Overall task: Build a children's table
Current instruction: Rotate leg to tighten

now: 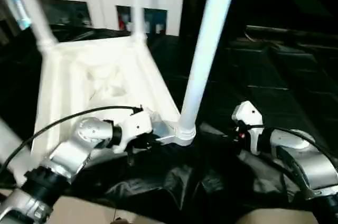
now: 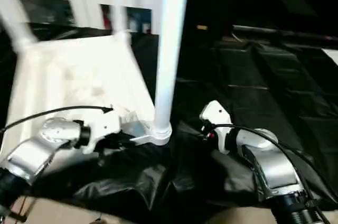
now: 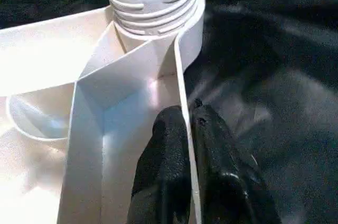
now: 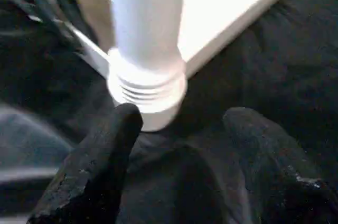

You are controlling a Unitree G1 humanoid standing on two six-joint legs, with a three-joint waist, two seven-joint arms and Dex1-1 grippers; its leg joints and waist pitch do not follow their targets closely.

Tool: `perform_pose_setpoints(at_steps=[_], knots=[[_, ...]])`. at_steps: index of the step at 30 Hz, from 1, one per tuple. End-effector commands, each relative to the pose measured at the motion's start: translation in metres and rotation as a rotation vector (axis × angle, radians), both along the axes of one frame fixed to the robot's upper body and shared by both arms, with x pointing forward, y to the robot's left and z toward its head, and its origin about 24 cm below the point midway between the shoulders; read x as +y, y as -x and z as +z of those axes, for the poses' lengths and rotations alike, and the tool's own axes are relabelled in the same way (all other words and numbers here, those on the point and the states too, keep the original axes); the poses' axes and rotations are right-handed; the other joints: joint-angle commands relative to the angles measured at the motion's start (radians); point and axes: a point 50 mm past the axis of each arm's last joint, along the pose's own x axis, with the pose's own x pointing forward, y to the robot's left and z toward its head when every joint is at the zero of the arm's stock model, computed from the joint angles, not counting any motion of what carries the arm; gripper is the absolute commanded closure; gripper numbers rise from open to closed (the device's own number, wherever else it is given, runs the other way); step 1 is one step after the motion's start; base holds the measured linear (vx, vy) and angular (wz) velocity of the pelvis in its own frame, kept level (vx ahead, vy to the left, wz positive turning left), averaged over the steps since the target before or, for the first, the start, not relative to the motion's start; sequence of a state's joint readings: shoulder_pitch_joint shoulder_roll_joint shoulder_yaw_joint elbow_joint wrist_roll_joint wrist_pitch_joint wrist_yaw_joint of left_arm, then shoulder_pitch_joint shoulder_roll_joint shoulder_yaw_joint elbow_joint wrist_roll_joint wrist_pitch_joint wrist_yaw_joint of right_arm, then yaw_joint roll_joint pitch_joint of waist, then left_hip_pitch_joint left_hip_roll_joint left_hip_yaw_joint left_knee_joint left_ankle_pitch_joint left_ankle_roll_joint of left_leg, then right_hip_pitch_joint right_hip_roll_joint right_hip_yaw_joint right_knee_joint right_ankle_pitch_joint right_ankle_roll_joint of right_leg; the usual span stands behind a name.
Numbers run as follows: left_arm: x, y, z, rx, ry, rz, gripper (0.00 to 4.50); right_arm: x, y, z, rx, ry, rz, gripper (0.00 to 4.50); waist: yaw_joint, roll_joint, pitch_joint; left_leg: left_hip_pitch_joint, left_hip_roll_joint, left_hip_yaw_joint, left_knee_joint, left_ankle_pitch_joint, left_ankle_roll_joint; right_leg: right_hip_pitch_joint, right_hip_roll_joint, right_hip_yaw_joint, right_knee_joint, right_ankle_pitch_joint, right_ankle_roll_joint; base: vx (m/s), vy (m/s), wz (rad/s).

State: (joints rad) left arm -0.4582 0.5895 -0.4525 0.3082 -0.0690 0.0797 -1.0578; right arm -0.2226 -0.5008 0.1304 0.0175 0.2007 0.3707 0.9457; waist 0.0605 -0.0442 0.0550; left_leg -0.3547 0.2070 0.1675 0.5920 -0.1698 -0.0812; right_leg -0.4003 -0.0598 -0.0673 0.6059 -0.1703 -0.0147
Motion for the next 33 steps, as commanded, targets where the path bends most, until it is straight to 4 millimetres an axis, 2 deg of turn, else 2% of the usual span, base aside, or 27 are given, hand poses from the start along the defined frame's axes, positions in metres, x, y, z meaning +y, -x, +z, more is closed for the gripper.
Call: perform_pose_setpoints(at_steps=[1, 2, 3, 5, 6, 7, 8, 9, 10, 11, 12, 13, 14, 15, 16, 17, 18, 19, 20, 21, 22, 24, 27, 28, 29, 31, 33], knots=[[0.003, -0.004, -0.003, -0.011, -0.061, -0.023, 4.49, -0.005, 0.001, 0.003, 0.005, 0.012, 0.015, 1.39, -0.003, 0.009, -0.047, 0.022, 0.011, -0.014, -0.069, -0.431, -0.008, 0.017, -0.066, 0.025, -0.130, -0.662, -0.011, 0.000, 0.000, 0.00], [0.001, -0.006, -0.003, -0.019, -0.064, -0.029, 4.49, -0.006, 0.001, 0.001, 0.005, 0.022, 0.015, 1.39, -0.002, 0.014, -0.049, 0.028, 0.013, -0.015, -0.068, -0.441, -0.013, 0.018, -0.070, 0.024, -0.128, -0.654, -0.021, 0.000, 0.000, 0.00], [0.001, -0.006, -0.002, -0.020, -0.062, -0.031, 4.49, -0.007, 0.001, 0.001, 0.005, 0.024, 0.014, 1.39, -0.004, 0.012, -0.049, 0.025, 0.013, -0.015, -0.070, -0.442, -0.011, 0.020, -0.070, 0.022, -0.131, -0.652, -0.024, 0.000, 0.000, 0.00], [-0.006, -0.008, -0.001, -0.026, -0.040, -0.045, 4.49, -0.009, 0.001, 0.001, -0.003, 0.028, -0.005, 1.39, -0.006, 0.028, -0.049, 0.026, 0.016, -0.019, -0.076, -0.465, -0.017, 0.025, -0.069, 0.019, -0.133, -0.620, -0.038, 0.000, 0.000, 0.00], [-0.009, -0.009, 0.000, -0.027, -0.030, -0.049, 4.49, -0.009, 0.001, 0.002, -0.007, 0.024, -0.015, 1.39, -0.008, 0.022, -0.050, 0.026, 0.016, -0.019, -0.075, -0.467, -0.015, 0.025, -0.069, 0.018, -0.133, -0.613, -0.042, 0.000, 0.000, 0.00], [-0.014, -0.009, -0.001, -0.017, 0.003, -0.056, 4.49, -0.009, 0.001, 0.002, -0.010, 0.013, -0.026, 1.39, -0.003, 0.045, -0.050, 0.030, 0.016, -0.022, -0.078, -0.473, -0.018, 0.028, -0.072, 0.019, -0.128, -0.595, -0.056, 0.000, 0.000, 0.00], [-0.019, -0.008, -0.003, -0.004, 0.021, -0.059, 4.49, -0.009, 0.002, 0.001, -0.017, 0.013, -0.035, 1.39, -0.009, 0.035, -0.048, 0.033, 0.018, -0.019, -0.078, -0.487, -0.013, 0.027, -0.070, 0.016, -0.135, -0.579, -0.067, 0.000, 0.000, 0.00], [-0.019, -0.008, -0.003, -0.004, 0.021, -0.059, 4.49, -0.009, 0.002, 0.001, -0.017, 0.013, -0.035, 1.39, -0.005, 0.039, -0.048, 0.035, 0.018, -0.021, -0.079, -0.490, -0.014, 0.029, -0.071, 0.016, -0.134, -0.573, -0.074, 0.000, 0.000, 0.00], [-0.023, -0.008, -0.003, 0.004, 0.029, -0.058, 4.49, -0.009, 0.002, 0.003, -0.017, 0.001, -0.041, 1.39, -0.003, 0.038, -0.046, 0.040, 0.017, -0.019, -0.077, -0.504, -0.012, 0.024, -0.072, 0.017, -0.136, -0.585, -0.078, 0.000, 0.000, 0.00], [-0.025, -0.009, -0.004, 0.011, 0.038, -0.055, 4.49, -0.008, 0.002, 0.004, -0.015, -0.020, -0.047, 1.39, -0.002, 0.045, -0.045, 0.040, 0.016, -0.020, -0.077, -0.508, -0.012, 0.025, -0.074, 0.017, -0.136, -0.588, -0.080, 0.000, 0.000, 0.00], [-0.027, -0.009, -0.005, 0.024, 0.036, -0.049, 4.49, -0.007, 0.002, 0.003, -0.016, -0.027, -0.057, 1.39, -0.002, 0.043, -0.047, 0.037, 0.015, -0.020, -0.077, -0.498, -0.007, 0.029, -0.076, 0.017, -0.135, -0.589, -0.080, 0.000, 0.000, 0.00], [-0.028, -0.007, -0.006, 0.048, 0.036, -0.044, 4.49, -0.003, 0.002, -0.001, -0.013, -0.026, -0.066, 1.39, 0.003, 0.052, -0.049, 0.035, 0.015, -0.020, -0.080, -0.482, -0.007, 0.031, -0.077, 0.020, -0.129, -0.572, -0.084, 0.000, 0.000, 0.00], [-0.028, -0.006, -0.006, 0.052, 0.037, -0.044, 4.49, -0.001, 0.003, -0.002, -0.012, -0.024, -0.067, 1.39, 0.002, 0.053, -0.050, 0.032, 0.015, -0.020, -0.082, -0.474, -0.006, 0.032, -0.078, 0.022, -0.126, -0.550, -0.092, 0.000, 0.000, 0.00], [-0.029, -0.006, -0.006, 0.053, 0.058, -0.035, 4.49, 0.003, 0.002, -0.003, -0.014, -0.031, -0.073, 1.39, 0.003, 0.064, -0.050, 0.032, 0.016, -0.021, -0.083, -0.477, -0.007, 0.032, -0.078, 0.023, -0.124, -0.537, -0.097, 0.000, 0.000, 0.00], [-0.029, -0.005, -0.006, 0.060, 0.076, -0.025, 4.49, 0.007, 0.001, -0.003, -0.021, -0.038, -0.077, 1.39, -0.001, 0.057, -0.052, 0.030, 0.016, -0.019, -0.083, -0.474, -0.004, 0.033, -0.076, 0.025, -0.122, -0.511, -0.106, 0.000, 0.000, 0.00], [-0.029, -0.005, -0.005, 0.033, 0.092, -0.016, 4.49, 0.011, 0.002, -0.004, -0.023, -0.052, -0.088, 1.39, 0.000, 0.072, -0.053, 0.027, 0.015, -0.019, -0.085, -0.467, -0.005, 0.036, -0.077, 0.029, -0.120, -0.480, -0.119, 0.000, 0.000, 0.00], [-0.029, -0.005, -0.005, 0.033, 0.092, -0.016, 4.49, 0.011, 0.002, -0.004, -0.023, -0.052, -0.088, 1.39, -0.003, 0.067, -0.055, 0.021, 0.014, -0.019, -0.085, -0.454, -0.002, 0.041, -0.077, 0.029, -0.114, -0.463, -0.125, 0.000, 0.000, 0.00], [-0.029, -0.005, -0.004, 0.014, 0.086, -0.006, 4.49, 0.012, 0.002, -0.003, -0.026, -0.051, -0.092, 1.39, 0.004, 0.085, -0.059, 0.020, 0.015, -0.020, -0.085, -0.430, 0.002, 0.043, -0.078, 0.033, -0.106, -0.427, -0.138, 0.000, 0.000, 0.00], [-0.031, -0.007, 0.001, 0.001, 0.122, 0.005, 4.49, 0.016, 0.003, -0.001, -0.023, -0.079, -0.090, 1.39, 0.002, 0.082, -0.059, 0.021, 0.017, -0.016, -0.084, -0.422, 0.005, 0.041, -0.075, 0.036, -0.103, -0.383, -0.156, 0.000, 0.000, 0.00], [-0.031, -0.009, 0.004, -0.003, 0.149, 0.012, 4.03, 0.018, 0.003, 0.000, -0.020, -0.099, -0.087, 1.39, 0.002, 0.086, -0.060, 0.019, 0.016, -0.015, -0.084, -0.412, 0.006, 0.044, -0.075, 0.037, -0.100, -0.365, -0.163, 0.000, 0.000, 0.00], [-0.031, -0.009, 0.008, -0.010, 0.161, -0.008, 3.92, 0.020, 0.003, 0.000, -0.021, -0.106, -0.088, 1.39, 0.004, 0.091, -0.063, 0.018, 0.014, -0.012, -0.081, -0.391, 0.012, 0.045, -0.075, 0.039, -0.097, -0.341, -0.172, 0.000, 0.000, 0.00], [-0.028, -0.009, 0.016, 0.001, 0.158, -0.047, 3.86, 0.020, 0.005, -0.003, -0.022, -0.086, -0.091, 1.39, 0.004, 0.088, -0.064, 0.008, 0.016, -0.011, -0.081, -0.345, 0.018, 0.051, -0.077, 0.042, -0.090, -0.305, -0.185, 0.000, 0.000, 0.00], [-0.024, -0.010, 0.022, -0.011, 0.135, -0.048, 3.61, 0.018, 0.007, -0.005, -0.019, -0.084, -0.100, 1.39, 0.003, 0.086, -0.063, 0.007, 0.012, -0.007, -0.076, -0.323, 0.017, 0.051, -0.075, 0.045, -0.087, -0.305, -0.189, 0.000, 0.000, 0.00], [-0.021, -0.008, 0.025, -0.012, 0.124, -0.054, 3.45, 0.017, 0.010, -0.006, -0.014, -0.080, -0.101, 1.39, 0.001, 0.081, -0.066, 0.006, 0.011, -0.006, -0.074, -0.304, 0.022, 0.054, -0.075, 0.044, -0.085, -0.301, -0.184, 0.000, 0.000, 0.00], [-0.021, -0.008, 0.025, -0.012, 0.124, -0.055, 3.40, 0.016, 0.010, -0.006, -0.013, -0.080, -0.101, 1.39, 0.002, 0.085, -0.068, 0.001, 0.011, -0.007, -0.074, -0.266, 0.027, 0.058, -0.075, 0.045, -0.081, -0.276, -0.182, 0.000, 0.000, 0.00], [-0.019, -0.005, 0.027, 0.025, 0.129, -0.021, 3.40, 0.014, 0.014, -0.005, -0.006, -0.081, -0.105, 1.39, -0.001, 0.078, -0.071, -0.001, 0.011, -0.004, -0.072, -0.217, 0.035, 0.061, -0.072, 0.045, -0.075, -0.232, -0.188, 0.000, 0.000, 0.00], [-0.017, -0.006, 0.026, 0.030, 0.125, 0.046, 3.40, 0.012, 0.016, -0.003, -0.001, -0.095, -0.115, 1.39, -0.004, 0.081, -0.072, -0.004, 0.011, -0.004, -0.071, -0.191, 0.045, 0.062, -0.070, 0.044, -0.071, -0.202, -0.195, 0.000, 0.000, 0.00]])
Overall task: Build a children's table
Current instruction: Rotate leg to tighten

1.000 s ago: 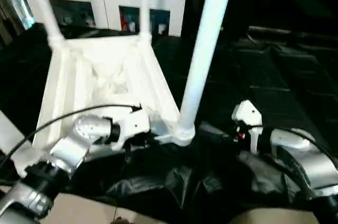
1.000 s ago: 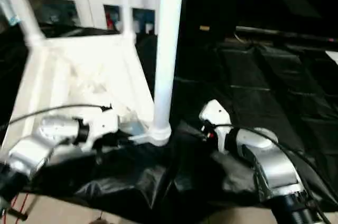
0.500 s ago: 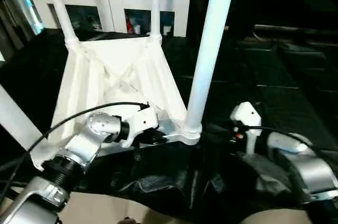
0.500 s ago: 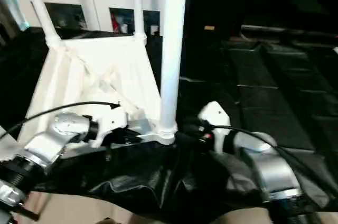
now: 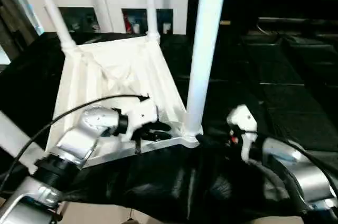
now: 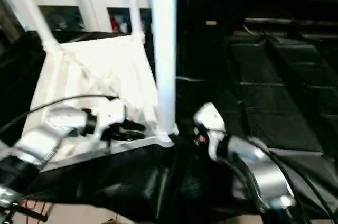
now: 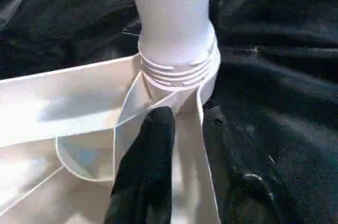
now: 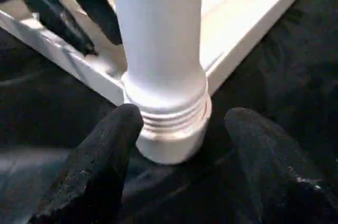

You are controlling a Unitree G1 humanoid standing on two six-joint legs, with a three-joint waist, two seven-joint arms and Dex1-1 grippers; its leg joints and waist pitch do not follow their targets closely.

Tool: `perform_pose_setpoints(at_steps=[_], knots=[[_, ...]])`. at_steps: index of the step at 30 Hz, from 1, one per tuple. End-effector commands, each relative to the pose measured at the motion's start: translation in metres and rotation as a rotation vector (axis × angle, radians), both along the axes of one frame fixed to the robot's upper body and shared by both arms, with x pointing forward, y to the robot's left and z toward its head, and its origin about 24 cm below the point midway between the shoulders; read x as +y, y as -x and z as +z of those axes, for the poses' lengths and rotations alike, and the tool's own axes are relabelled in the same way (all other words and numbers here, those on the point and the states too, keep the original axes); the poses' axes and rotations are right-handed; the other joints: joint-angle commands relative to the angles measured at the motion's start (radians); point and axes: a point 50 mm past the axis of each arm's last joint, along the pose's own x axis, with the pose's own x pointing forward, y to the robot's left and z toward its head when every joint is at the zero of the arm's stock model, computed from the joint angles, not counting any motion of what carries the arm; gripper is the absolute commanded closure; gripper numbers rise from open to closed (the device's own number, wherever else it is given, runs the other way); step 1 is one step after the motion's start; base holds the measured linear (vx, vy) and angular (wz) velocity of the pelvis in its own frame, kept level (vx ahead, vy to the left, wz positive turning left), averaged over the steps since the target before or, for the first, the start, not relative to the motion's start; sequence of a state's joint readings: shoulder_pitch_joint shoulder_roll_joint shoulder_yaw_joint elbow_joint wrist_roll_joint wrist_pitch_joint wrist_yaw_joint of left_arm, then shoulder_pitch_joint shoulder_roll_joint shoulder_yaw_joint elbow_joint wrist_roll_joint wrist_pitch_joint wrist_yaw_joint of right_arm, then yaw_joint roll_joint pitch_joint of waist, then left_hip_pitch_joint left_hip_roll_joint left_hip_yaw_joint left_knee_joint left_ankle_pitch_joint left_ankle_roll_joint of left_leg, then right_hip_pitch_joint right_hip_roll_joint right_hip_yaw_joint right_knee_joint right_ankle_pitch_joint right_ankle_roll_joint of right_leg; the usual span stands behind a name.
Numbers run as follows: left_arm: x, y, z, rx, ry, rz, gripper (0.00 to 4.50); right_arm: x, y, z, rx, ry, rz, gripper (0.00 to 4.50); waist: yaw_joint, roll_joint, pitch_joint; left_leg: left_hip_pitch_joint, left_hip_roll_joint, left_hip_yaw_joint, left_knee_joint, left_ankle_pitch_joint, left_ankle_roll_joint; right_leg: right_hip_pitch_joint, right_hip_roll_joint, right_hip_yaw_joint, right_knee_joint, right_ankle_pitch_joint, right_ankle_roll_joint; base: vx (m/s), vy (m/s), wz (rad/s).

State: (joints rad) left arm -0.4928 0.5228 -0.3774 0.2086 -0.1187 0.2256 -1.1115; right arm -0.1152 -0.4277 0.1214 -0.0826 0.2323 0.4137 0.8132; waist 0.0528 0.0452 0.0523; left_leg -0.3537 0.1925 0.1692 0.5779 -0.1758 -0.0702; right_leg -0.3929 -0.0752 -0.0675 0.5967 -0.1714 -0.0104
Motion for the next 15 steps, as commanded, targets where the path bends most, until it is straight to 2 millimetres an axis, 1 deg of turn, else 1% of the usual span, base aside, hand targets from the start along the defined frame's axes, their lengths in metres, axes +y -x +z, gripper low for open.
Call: perform_pose_setpoints(at_steps=[1, 2, 3, 4, 5, 6, 7, 8, 9, 10, 11, 12, 13, 14, 15], knots=[[0.003, -0.001, 0.000, 0.006, 0.001, 0.063, 3.40, -0.001, 0.000, 0.009, -0.024, -0.014, -0.007, 1.39, 0.000, -0.007, -0.068, -0.006, 0.024, -0.004, -0.055, -0.190, 0.037, 0.052, -0.053, 0.043, -0.064, -0.207, -0.201, 0.000, 0.000, 0.00], [0.003, -0.005, 0.000, 0.007, 0.045, 0.158, 3.40, -0.003, 0.000, 0.009, -0.023, -0.010, -0.015, 1.39, -0.003, -0.009, -0.069, -0.007, 0.024, -0.004, -0.054, -0.190, 0.037, 0.054, -0.053, 0.042, -0.063, -0.214, -0.200, 0.000, 0.000, 0.00], [0.003, -0.006, 0.000, 0.011, 0.063, 0.174, 3.40, -0.003, 0.000, 0.009, -0.024, -0.009, -0.017, 1.39, -0.003, -0.008, -0.067, -0.006, 0.024, -0.003, -0.053, -0.193, 0.039, 0.051, -0.053, 0.041, -0.067, -0.228, -0.199, 0.000, 0.000, 0.00], [0.002, -0.007, 0.003, 0.032, 0.131, 0.217, 3.40, -0.003, 0.000, 0.011, -0.029, -0.006, -0.022, 1.39, -0.004, -0.010, -0.066, -0.006, 0.024, -0.003, -0.053, -0.204, 0.040, 0.050, -0.053, 0.041, -0.070, -0.260, -0.193, 0.000, 0.000, 0.00], [0.001, -0.007, 0.004, 0.043, 0.156, 0.226, 3.23, -0.003, 0.000, 0.011, -0.032, -0.006, -0.022, 1.39, -0.003, -0.011, -0.064, -0.003, 0.023, -0.002, -0.053, -0.222, 0.038, 0.046, -0.054, 0.041, -0.075, -0.297, -0.190, 0.000, 0.000, 0.00], [0.000, -0.007, 0.006, 0.059, 0.184, 0.244, 3.12, -0.004, 0.000, 0.012, -0.036, -0.007, -0.021, 1.39, -0.004, -0.011, -0.063, -0.003, 0.023, -0.002, -0.053, -0.232, 0.038, 0.045, -0.053, 0.040, -0.078, -0.318, -0.183, 0.000, 0.000, 0.00], [0.000, -0.007, 0.007, 0.058, 0.204, 0.275, 3.05, -0.005, -0.002, 0.014, -0.043, -0.005, -0.030, 1.39, -0.003, -0.009, -0.063, -0.003, 0.023, -0.004, -0.054, -0.242, 0.034, 0.044, -0.053, 0.040, -0.079, -0.339, -0.174, 0.000, 0.000, 0.00], [0.000, -0.007, 0.009, 0.062, 0.217, 0.298, 3.05, -0.006, -0.003, 0.014, -0.046, -0.001, -0.040, 1.39, -0.006, -0.011, -0.061, -0.003, 0.025, -0.005, -0.056, -0.254, 0.033, 0.042, -0.051, 0.040, -0.081, -0.350, -0.167, 0.000, 0.000, 0.00], [-0.001, -0.005, 0.009, 0.067, 0.220, 0.310, 2.92, -0.007, -0.004, 0.015, -0.049, 0.004, -0.048, 1.39, -0.006, -0.012, -0.061, -0.003, 0.025, -0.005, -0.056, -0.260, 0.030, 0.042, -0.051, 0.040, -0.081, -0.357, -0.163, 0.000, 0.000, 0.00], [-0.001, -0.005, 0.009, 0.067, 0.220, 0.310, 2.92, -0.007, -0.004, 0.015, -0.049, 0.004, -0.048, 1.39, -0.008, -0.012, -0.061, -0.004, 0.025, -0.006, -0.056, -0.263, 0.030, 0.042, -0.051, 0.040, -0.080, -0.360, -0.160, 0.000, 0.000, 0.00], [-0.003, -0.003, 0.008, 0.076, 0.226, 0.322, 2.67, -0.008, -0.006, 0.015, -0.049, 0.010, -0.061, 1.39, -0.010, -0.021, -0.059, -0.004, 0.024, -0.004, -0.056, -0.266, 0.033, 0.041, -0.050, 0.040, -0.084, -0.374, -0.150, 0.000, 0.000, 0.00], [-0.007, -0.001, 0.005, 0.063, 0.214, 0.340, 2.64, -0.010, -0.010, 0.015, -0.051, 0.020, -0.084, 1.39, -0.010, -0.018, -0.059, -0.004, 0.023, -0.005, -0.056, -0.264, 0.033, 0.042, -0.051, 0.040, -0.082, -0.381, -0.148, 0.000, 0.000, 0.00], [-0.007, 0.000, 0.004, 0.056, 0.209, 0.344, 2.64, -0.010, -0.011, 0.015, -0.052, 0.022, -0.090, 1.39, -0.012, -0.026, -0.060, -0.005, 0.024, -0.004, -0.055, -0.260, 0.035, 0.042, -0.051, 0.040, -0.084, -0.386, -0.144, 0.000, 0.000, 0.00], [-0.011, 0.002, -0.005, 0.018, 0.145, 0.357, 2.64, -0.012, -0.015, 0.014, -0.057, 0.031, -0.123, 1.39, -0.014, -0.023, -0.059, -0.006, 0.024, -0.006, -0.055, -0.256, 0.037, 0.039, -0.051, 0.040, -0.087, -0.404, -0.131, 0.000, 0.000, 0.00], [-0.012, 0.002, -0.006, 0.014, 0.130, 0.357, 2.64, -0.013, -0.016, 0.014, -0.057, 0.032, -0.127, 1.39, -0.016, -0.023, -0.059, -0.007, 0.023, -0.006, -0.055, -0.255, 0.036, 0.038, -0.049, 0.040, -0.087, -0.406, -0.125, 0.000, 0.000, 0.00]])
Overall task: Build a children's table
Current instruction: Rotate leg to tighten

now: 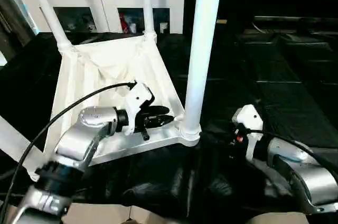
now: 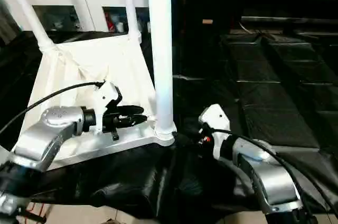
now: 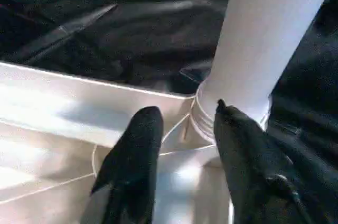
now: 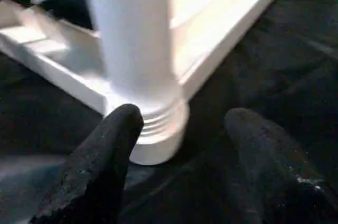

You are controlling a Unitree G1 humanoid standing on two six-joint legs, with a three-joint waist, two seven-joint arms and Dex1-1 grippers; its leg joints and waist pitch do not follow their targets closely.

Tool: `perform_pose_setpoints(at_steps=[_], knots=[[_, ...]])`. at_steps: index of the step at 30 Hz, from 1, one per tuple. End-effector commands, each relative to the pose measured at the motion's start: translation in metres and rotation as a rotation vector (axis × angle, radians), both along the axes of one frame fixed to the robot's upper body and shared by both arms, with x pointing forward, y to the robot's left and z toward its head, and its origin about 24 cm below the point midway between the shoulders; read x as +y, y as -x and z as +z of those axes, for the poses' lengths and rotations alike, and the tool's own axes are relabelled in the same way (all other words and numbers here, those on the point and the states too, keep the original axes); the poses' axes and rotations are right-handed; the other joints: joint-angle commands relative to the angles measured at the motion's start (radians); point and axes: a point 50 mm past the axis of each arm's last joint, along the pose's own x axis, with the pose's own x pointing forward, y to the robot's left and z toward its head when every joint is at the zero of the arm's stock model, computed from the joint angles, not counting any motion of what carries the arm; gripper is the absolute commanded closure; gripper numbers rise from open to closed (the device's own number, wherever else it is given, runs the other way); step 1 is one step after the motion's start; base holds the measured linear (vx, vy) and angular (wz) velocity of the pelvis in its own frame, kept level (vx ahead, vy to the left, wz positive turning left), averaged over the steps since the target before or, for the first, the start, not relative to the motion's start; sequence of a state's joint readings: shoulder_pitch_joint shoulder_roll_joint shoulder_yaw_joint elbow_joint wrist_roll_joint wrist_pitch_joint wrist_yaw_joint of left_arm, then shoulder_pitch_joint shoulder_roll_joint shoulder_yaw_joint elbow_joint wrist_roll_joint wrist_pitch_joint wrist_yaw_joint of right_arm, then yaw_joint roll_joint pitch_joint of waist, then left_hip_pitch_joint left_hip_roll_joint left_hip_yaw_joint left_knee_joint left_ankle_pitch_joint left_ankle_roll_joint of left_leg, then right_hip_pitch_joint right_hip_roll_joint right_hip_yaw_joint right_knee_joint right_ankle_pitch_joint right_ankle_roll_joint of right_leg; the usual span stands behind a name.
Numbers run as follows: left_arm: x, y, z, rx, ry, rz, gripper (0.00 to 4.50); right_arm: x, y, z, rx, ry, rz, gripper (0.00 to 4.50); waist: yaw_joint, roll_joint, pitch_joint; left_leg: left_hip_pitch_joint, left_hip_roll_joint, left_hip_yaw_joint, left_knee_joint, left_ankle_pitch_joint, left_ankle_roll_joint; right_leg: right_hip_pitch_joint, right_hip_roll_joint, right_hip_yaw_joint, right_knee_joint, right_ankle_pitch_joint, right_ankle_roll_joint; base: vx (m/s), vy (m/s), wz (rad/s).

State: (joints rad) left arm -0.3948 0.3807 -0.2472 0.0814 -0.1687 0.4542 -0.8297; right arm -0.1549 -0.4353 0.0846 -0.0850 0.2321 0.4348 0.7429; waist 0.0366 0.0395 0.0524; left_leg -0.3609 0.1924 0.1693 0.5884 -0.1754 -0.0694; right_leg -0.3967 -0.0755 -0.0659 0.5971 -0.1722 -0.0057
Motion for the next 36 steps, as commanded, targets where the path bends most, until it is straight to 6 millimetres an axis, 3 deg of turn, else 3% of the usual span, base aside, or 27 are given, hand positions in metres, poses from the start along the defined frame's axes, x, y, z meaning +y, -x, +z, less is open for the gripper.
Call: perform_pose_setpoints(at_steps=[1, 2, 3, 5, 6, 7, 8, 9, 11, 12, 13, 14, 16, 17, 18, 19, 20, 22, 24, 25, 26, 27, 28, 32, 36], knots=[[-0.004, 0.003, -0.006, -0.049, -0.070, -0.011, 2.64, -0.005, -0.007, 0.002, -0.012, 0.009, -0.054, 1.39, -0.001, -0.019, -0.060, 0.000, 0.023, -0.007, -0.066, -0.253, 0.037, 0.043, -0.049, 0.038, -0.087, -0.409, -0.120, 0.000, 0.000, 0.00], [-0.007, 0.006, -0.006, -0.071, -0.059, -0.030, 2.64, -0.005, -0.008, 0.003, -0.013, -0.002, -0.058, 1.39, -0.002, -0.034, -0.061, -0.004, 0.022, -0.005, -0.064, -0.243, 0.042, 0.042, -0.051, 0.039, -0.089, -0.410, -0.113, 0.000, 0.000, 0.00], [-0.008, 0.006, -0.007, -0.077, -0.041, -0.021, 2.64, -0.005, -0.008, 0.003, -0.010, -0.013, -0.059, 1.39, 0.001, -0.027, -0.063, -0.004, 0.023, -0.007, -0.064, -0.237, 0.044, 0.043, -0.053, 0.038, -0.087, -0.409, -0.114, 0.000, 0.000, 0.00], [-0.008, 0.004, -0.008, -0.072, -0.036, 0.011, 2.64, -0.006, -0.009, 0.003, -0.009, -0.016, -0.065, 1.39, 0.003, -0.029, -0.066, -0.005, 0.025, -0.004, -0.062, -0.209, 0.047, 0.042, -0.052, 0.040, -0.082, -0.347, -0.130, 0.000, 0.000, 0.00], [-0.007, 0.003, -0.009, -0.065, -0.038, 0.046, 2.64, -0.006, -0.010, 0.002, -0.012, -0.006, -0.072, 1.39, 0.001, -0.045, -0.068, -0.005, 0.026, -0.002, -0.059, -0.198, 0.051, 0.042, -0.050, 0.041, -0.079, -0.319, -0.135, 0.000, 0.000, 0.00], [-0.007, 0.003, -0.009, -0.065, -0.038, 0.046, 2.64, -0.006, -0.010, 0.002, -0.012, -0.006, -0.072, 1.39, 0.004, -0.037, -0.067, -0.007, 0.026, -0.003, -0.061, -0.183, 0.054, 0.042, -0.050, 0.041, -0.072, -0.282, -0.151, 0.000, 0.000, 0.00], [-0.006, 0.003, -0.009, -0.055, -0.025, 0.070, 2.64, -0.006, -0.010, 0.002, -0.022, 0.006, -0.084, 1.39, 0.002, -0.059, -0.064, -0.010, 0.025, -0.001, -0.061, -0.186, 0.059, 0.044, -0.051, 0.039, -0.072, -0.295, -0.147, 0.000, 0.000, 0.00], [-0.004, 0.005, -0.010, -0.062, -0.038, 0.086, 2.64, -0.006, -0.009, 0.002, -0.021, -0.002, -0.088, 1.39, 0.006, -0.052, -0.065, -0.007, 0.026, -0.002, -0.062, -0.187, 0.055, 0.043, -0.053, 0.040, -0.072, -0.307, -0.146, 0.000, 0.000, 0.00], [-0.001, 0.008, -0.012, -0.093, -0.070, 0.101, 2.64, -0.006, -0.010, 0.000, -0.024, -0.006, -0.093, 1.39, 0.004, -0.083, -0.065, -0.006, 0.032, -0.001, -0.063, -0.194, 0.051, 0.040, -0.055, 0.040, -0.076, -0.321, -0.132, 0.000, 0.000, 0.00], [0.000, 0.010, -0.013, -0.110, -0.073, 0.107, 2.64, -0.006, -0.010, -0.002, -0.027, -0.011, -0.104, 1.39, 0.005, -0.079, -0.064, -0.009, 0.033, -0.005, -0.065, -0.190, 0.048, 0.043, -0.057, 0.040, -0.069, -0.312, -0.132, 0.000, 0.000, 0.00], [0.000, 0.010, -0.013, -0.110, -0.073, 0.107, 2.64, -0.006, -0.010, -0.002, -0.027, -0.011, -0.104, 1.39, 0.004, -0.077, -0.061, -0.006, 0.034, -0.004, -0.068, -0.206, 0.044, 0.036, -0.055, 0.040, -0.075, -0.325, -0.125, 0.000, 0.000, 0.00], [0.000, 0.017, -0.010, -0.101, 0.002, 0.084, 2.37, -0.003, -0.012, -0.002, -0.003, -0.065, -0.106, 1.22, 0.002, -0.095, -0.062, -0.002, 0.035, -0.002, -0.068, -0.231, 0.036, 0.034, -0.055, 0.040, -0.078, -0.341, -0.123, 0.000, 0.000, 0.00], [-0.003, 0.026, -0.006, -0.057, 0.070, 0.022, 2.30, -0.001, -0.011, -0.002, 0.028, -0.113, -0.088, 1.06, 0.006, -0.090, -0.061, -0.003, 0.038, -0.007, -0.073, -0.239, 0.029, 0.037, -0.062, 0.042, -0.073, -0.341, -0.136, 0.000, 0.000, 0.00], [-0.005, 0.032, -0.004, -0.034, 0.089, -0.027, 2.24, -0.001, -0.009, -0.002, 0.041, -0.123, -0.069, 1.03, 0.007, -0.089, -0.058, 0.005, 0.041, -0.006, -0.075, -0.270, 0.018, 0.028, -0.055, 0.042, -0.074, -0.333, -0.145, 0.000, 0.000, 0.00], [-0.005, 0.033, -0.004, -0.034, 0.085, -0.036, 1.94, -0.001, -0.009, -0.002, 0.041, -0.120, -0.063, 0.80, 0.007, -0.091, -0.057, 0.005, 0.040, -0.006, -0.076, -0.277, 0.014, 0.029, -0.054, 0.042, -0.074, -0.328, -0.146, 0.000, 0.000, 0.00], [-0.005, 0.033, -0.004, -0.041, 0.060, -0.051, 1.94, -0.001, -0.008, -0.002, 0.039, -0.106, -0.050, 0.80, 0.011, -0.094, -0.054, 0.008, 0.040, -0.005, -0.077, -0.299, 0.009, 0.025, -0.052, 0.043, -0.076, -0.335, -0.143, 0.000, 0.000, 0.00], [-0.006, 0.033, -0.006, -0.044, 0.015, -0.070, 1.87, -0.003, -0.007, -0.002, 0.032, -0.074, -0.029, 0.70, 0.012, -0.090, -0.052, 0.009, 0.037, -0.005, -0.077, -0.323, 0.003, 0.026, -0.052, 0.043, -0.079, -0.362, -0.130, 0.000, 0.000, 0.00], [-0.007, 0.034, -0.010, -0.025, -0.025, -0.106, 1.88, -0.004, -0.005, -0.003, 0.036, -0.044, 0.001, 0.62, 0.016, -0.093, -0.053, 0.008, 0.036, -0.006, -0.076, -0.322, 0.000, 0.029, -0.055, 0.044, -0.080, -0.380, -0.116, 0.000, 0.000, 0.00], [-0.007, 0.034, -0.014, -0.021, -0.071, -0.144, 1.88, -0.005, -0.002, -0.004, 0.041, -0.012, 0.042, 0.62, 0.018, -0.074, -0.053, 0.008, 0.035, -0.009, -0.077, -0.325, -0.011, 0.030, -0.055, 0.046, -0.082, -0.378, -0.106, 0.000, 0.000, 0.00], [-0.006, 0.031, -0.015, -0.031, -0.084, -0.133, 1.88, -0.005, -0.001, -0.004, 0.040, -0.004, 0.046, 0.62, 0.018, -0.072, -0.054, 0.008, 0.033, -0.008, -0.076, -0.326, -0.012, 0.029, -0.053, 0.046, -0.083, -0.370, -0.104, 0.000, 0.000, 0.00], [-0.005, 0.027, -0.016, -0.036, -0.095, -0.127, 1.88, -0.006, 0.001, -0.005, 0.046, 0.002, 0.052, 0.62, 0.016, -0.080, -0.056, 0.004, 0.032, -0.008, -0.075, -0.320, -0.009, 0.034, -0.053, 0.046, -0.082, -0.359, -0.106, 0.000, 0.000, 0.00], [-0.005, 0.026, -0.016, -0.038, -0.100, -0.127, 1.88, -0.006, 0.002, -0.005, 0.047, 0.007, 0.056, 0.62, 0.018, -0.075, -0.057, 0.005, 0.031, -0.008, -0.074, -0.315, -0.009, 0.034, -0.053, 0.046, -0.082, -0.353, -0.107, 0.000, 0.000, 0.00], [-0.004, 0.025, -0.016, -0.037, -0.102, -0.127, 1.88, -0.006, 0.002, -0.005, 0.048, 0.010, 0.058, 0.62, 0.018, -0.078, -0.060, 0.004, 0.033, -0.008, -0.073, -0.302, -0.006, 0.036, -0.054, 0.046, -0.078, -0.328, -0.118, 0.000, 0.000, 0.00], [0.003, 0.018, -0.017, -0.025, -0.132, -0.128, 1.88, -0.008, 0.009, -0.008, 0.060, 0.024, 0.074, 0.62, 0.018, -0.071, -0.061, 0.003, 0.031, -0.006, -0.071, -0.276, 0.005, 0.040, -0.051, 0.046, -0.072, -0.272, -0.146, 0.000, 0.000, 0.00], [0.008, 0.016, -0.017, -0.015, -0.120, -0.140, 2.27, -0.009, 0.011, -0.009, 0.063, 0.029, 0.077, 0.58, 0.016, -0.069, -0.061, 0.003, 0.032, -0.007, -0.071, -0.276, 0.007, 0.040, -0.053, 0.044, -0.072, -0.275, -0.157, 0.000, 0.000, 0.00]])
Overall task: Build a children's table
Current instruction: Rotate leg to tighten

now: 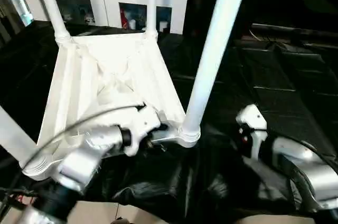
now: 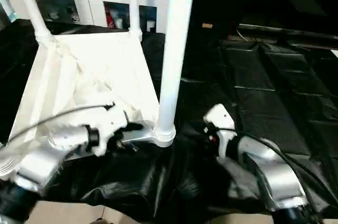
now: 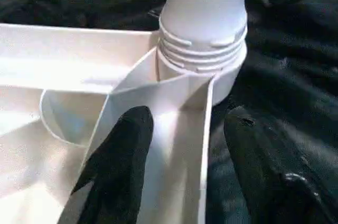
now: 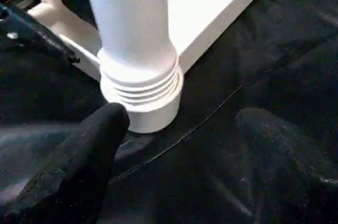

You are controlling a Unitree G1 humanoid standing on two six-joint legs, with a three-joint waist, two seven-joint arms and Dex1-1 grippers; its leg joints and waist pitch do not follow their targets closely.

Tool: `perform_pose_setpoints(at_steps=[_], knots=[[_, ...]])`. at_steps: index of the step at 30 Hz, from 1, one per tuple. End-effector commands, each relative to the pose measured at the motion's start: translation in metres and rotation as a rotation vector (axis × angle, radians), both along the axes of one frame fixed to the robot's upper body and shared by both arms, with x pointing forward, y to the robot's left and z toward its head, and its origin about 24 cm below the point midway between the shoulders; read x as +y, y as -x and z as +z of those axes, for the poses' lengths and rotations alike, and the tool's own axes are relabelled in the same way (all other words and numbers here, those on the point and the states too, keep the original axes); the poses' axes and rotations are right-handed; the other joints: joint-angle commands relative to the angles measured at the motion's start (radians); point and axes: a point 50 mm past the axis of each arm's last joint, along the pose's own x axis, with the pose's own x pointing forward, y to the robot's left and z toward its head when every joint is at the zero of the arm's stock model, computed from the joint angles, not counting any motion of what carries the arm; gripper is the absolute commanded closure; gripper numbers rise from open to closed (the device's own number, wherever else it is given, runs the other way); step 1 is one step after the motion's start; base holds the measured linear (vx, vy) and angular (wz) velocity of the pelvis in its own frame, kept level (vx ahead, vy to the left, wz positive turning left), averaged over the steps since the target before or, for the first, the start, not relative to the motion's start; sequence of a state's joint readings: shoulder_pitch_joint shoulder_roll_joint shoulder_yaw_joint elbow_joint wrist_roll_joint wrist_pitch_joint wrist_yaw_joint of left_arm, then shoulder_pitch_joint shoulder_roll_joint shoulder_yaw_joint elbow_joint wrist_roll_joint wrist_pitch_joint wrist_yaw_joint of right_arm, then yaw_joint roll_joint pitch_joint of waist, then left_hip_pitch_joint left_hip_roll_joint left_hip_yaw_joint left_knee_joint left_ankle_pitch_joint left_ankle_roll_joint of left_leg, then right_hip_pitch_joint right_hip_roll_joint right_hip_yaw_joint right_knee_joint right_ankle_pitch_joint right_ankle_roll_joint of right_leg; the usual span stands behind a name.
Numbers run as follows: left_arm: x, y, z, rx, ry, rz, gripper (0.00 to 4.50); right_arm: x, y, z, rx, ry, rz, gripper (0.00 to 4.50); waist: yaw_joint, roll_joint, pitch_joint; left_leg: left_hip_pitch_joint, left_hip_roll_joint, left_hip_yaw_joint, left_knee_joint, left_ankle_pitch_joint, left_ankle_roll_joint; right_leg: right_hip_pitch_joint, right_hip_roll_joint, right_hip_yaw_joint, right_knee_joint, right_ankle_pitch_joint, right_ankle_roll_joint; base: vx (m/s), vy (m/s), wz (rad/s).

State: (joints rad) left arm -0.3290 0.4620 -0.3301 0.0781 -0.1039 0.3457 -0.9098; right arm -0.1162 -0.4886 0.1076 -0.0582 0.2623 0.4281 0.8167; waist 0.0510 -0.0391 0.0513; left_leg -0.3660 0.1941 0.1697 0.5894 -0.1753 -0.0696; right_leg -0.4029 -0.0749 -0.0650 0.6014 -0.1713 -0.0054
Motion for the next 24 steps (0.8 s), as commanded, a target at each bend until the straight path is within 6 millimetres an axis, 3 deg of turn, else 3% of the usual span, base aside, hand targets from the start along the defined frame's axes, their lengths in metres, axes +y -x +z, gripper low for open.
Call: perform_pose_setpoints(at_steps=[1, 5, 8, 9, 10, 11, 24], knots=[[0.001, 0.000, 0.001, 0.008, 0.008, -0.032, 2.35, -0.001, 0.000, 0.003, -0.021, 0.026, 0.018, 0.58, 0.001, 0.009, -0.059, 0.009, 0.031, -0.007, -0.072, -0.285, 0.007, 0.045, -0.053, 0.043, -0.077, -0.288, -0.158, 0.000, 0.000, 0.00], [0.005, 0.002, -0.003, 0.042, -0.003, -0.057, 2.72, 0.001, 0.004, 0.002, -0.011, 0.018, 0.039, 0.58, 0.002, 0.016, -0.058, 0.011, 0.032, -0.010, -0.075, -0.315, -0.001, 0.044, -0.054, 0.043, -0.079, -0.315, -0.156, 0.000, 0.000, 0.00], [0.006, 0.001, -0.003, 0.040, 0.007, -0.063, 3.00, 0.002, 0.005, 0.002, -0.007, 0.013, 0.048, 0.58, 0.001, 0.016, -0.058, 0.012, 0.032, -0.009, -0.075, -0.322, -0.002, 0.043, -0.054, 0.044, -0.080, -0.310, -0.159, 0.000, 0.000, 0.00], [0.006, 0.000, -0.003, 0.041, 0.011, -0.069, 3.10, 0.003, 0.006, 0.002, -0.005, 0.012, 0.052, 0.58, 0.003, 0.024, -0.058, 0.013, 0.032, -0.011, -0.075, -0.323, -0.003, 0.043, -0.055, 0.044, -0.079, -0.307, -0.162, 0.000, 0.000, 0.00], [0.006, 0.000, -0.003, 0.042, 0.012, -0.070, 3.16, 0.003, 0.006, 0.002, -0.005, 0.013, 0.053, 0.58, 0.001, 0.019, -0.059, 0.013, 0.032, -0.009, -0.074, -0.320, -0.001, 0.044, -0.053, 0.044, -0.079, -0.295, -0.163, 0.000, 0.000, 0.00], [0.006, -0.001, -0.003, 0.043, 0.020, -0.070, 3.20, 0.003, 0.006, 0.002, -0.005, 0.016, 0.056, 0.58, 0.002, 0.023, -0.058, 0.011, 0.031, -0.009, -0.074, -0.312, 0.001, 0.045, -0.054, 0.045, -0.078, -0.287, -0.166, 0.000, 0.000, 0.00], [0.019, -0.008, -0.013, 0.072, -0.077, -0.106, 4.31, 0.002, 0.008, 0.001, -0.007, 0.024, 0.070, 0.58, -0.001, 0.028, -0.059, 0.012, 0.029, -0.009, -0.074, -0.333, 0.005, 0.043, -0.054, 0.042, -0.088, -0.367, -0.142, 0.000, 0.000, 0.00]])
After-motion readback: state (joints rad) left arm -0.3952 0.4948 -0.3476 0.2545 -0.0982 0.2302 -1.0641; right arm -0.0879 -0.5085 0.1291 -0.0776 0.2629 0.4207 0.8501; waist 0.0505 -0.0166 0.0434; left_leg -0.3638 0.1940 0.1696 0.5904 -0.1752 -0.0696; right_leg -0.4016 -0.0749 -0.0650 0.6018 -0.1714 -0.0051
